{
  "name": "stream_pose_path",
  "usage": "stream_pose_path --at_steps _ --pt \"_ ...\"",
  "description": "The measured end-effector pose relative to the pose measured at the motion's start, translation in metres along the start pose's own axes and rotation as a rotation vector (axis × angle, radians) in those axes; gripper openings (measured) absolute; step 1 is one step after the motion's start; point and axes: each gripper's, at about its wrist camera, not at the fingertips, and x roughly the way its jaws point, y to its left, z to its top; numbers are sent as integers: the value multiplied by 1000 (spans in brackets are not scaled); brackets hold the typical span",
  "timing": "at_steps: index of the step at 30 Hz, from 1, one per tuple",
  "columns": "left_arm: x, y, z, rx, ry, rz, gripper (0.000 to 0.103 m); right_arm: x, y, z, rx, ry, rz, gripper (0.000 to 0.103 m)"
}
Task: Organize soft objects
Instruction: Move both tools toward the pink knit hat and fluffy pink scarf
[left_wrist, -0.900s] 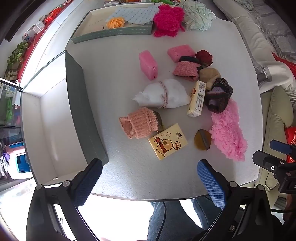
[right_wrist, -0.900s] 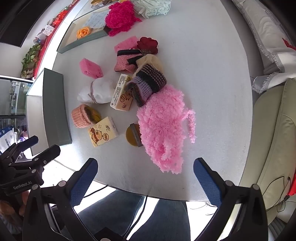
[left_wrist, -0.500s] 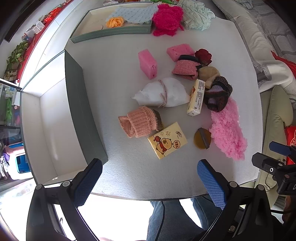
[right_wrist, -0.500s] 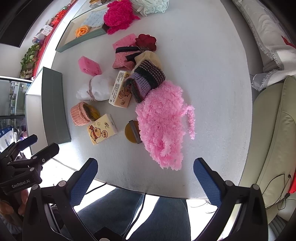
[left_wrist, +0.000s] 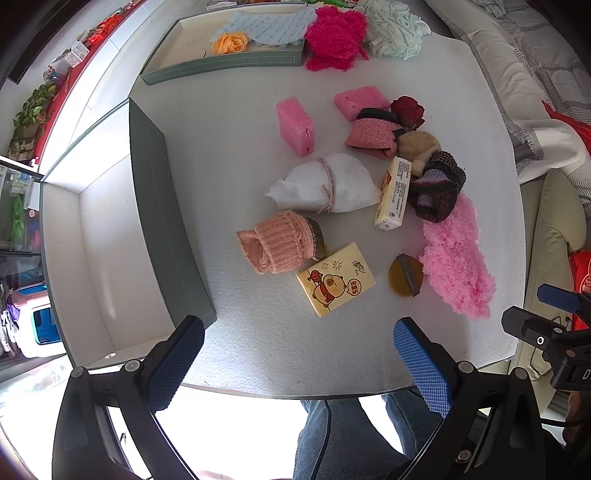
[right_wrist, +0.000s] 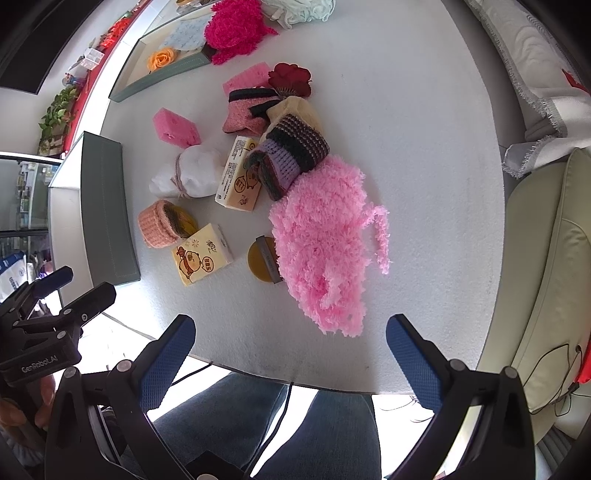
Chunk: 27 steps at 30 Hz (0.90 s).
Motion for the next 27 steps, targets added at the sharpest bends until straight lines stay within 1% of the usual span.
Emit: stream_pose_path --at_steps 6,9,16,22,24,27 --pt "1 0 -1 0 -2 5 103 2 2 1 -5 -10 5 103" --pt "2 1 -1 -1 5 -6 103 2 2 2 -4 -28 11 103" --pt "6 1 4 1 -2 -11 103 4 -1 3 5 -6 -5 103" --pt "9 3 6 -13 5 -15 103 6 -3 4 3 -19 17 103" --pt "11 6 8 -23 5 -8 103 8 -5 5 8 -12 20 103" --pt "17 10 13 -36 -7 24 103 12 -8 9 10 -7 52 103"
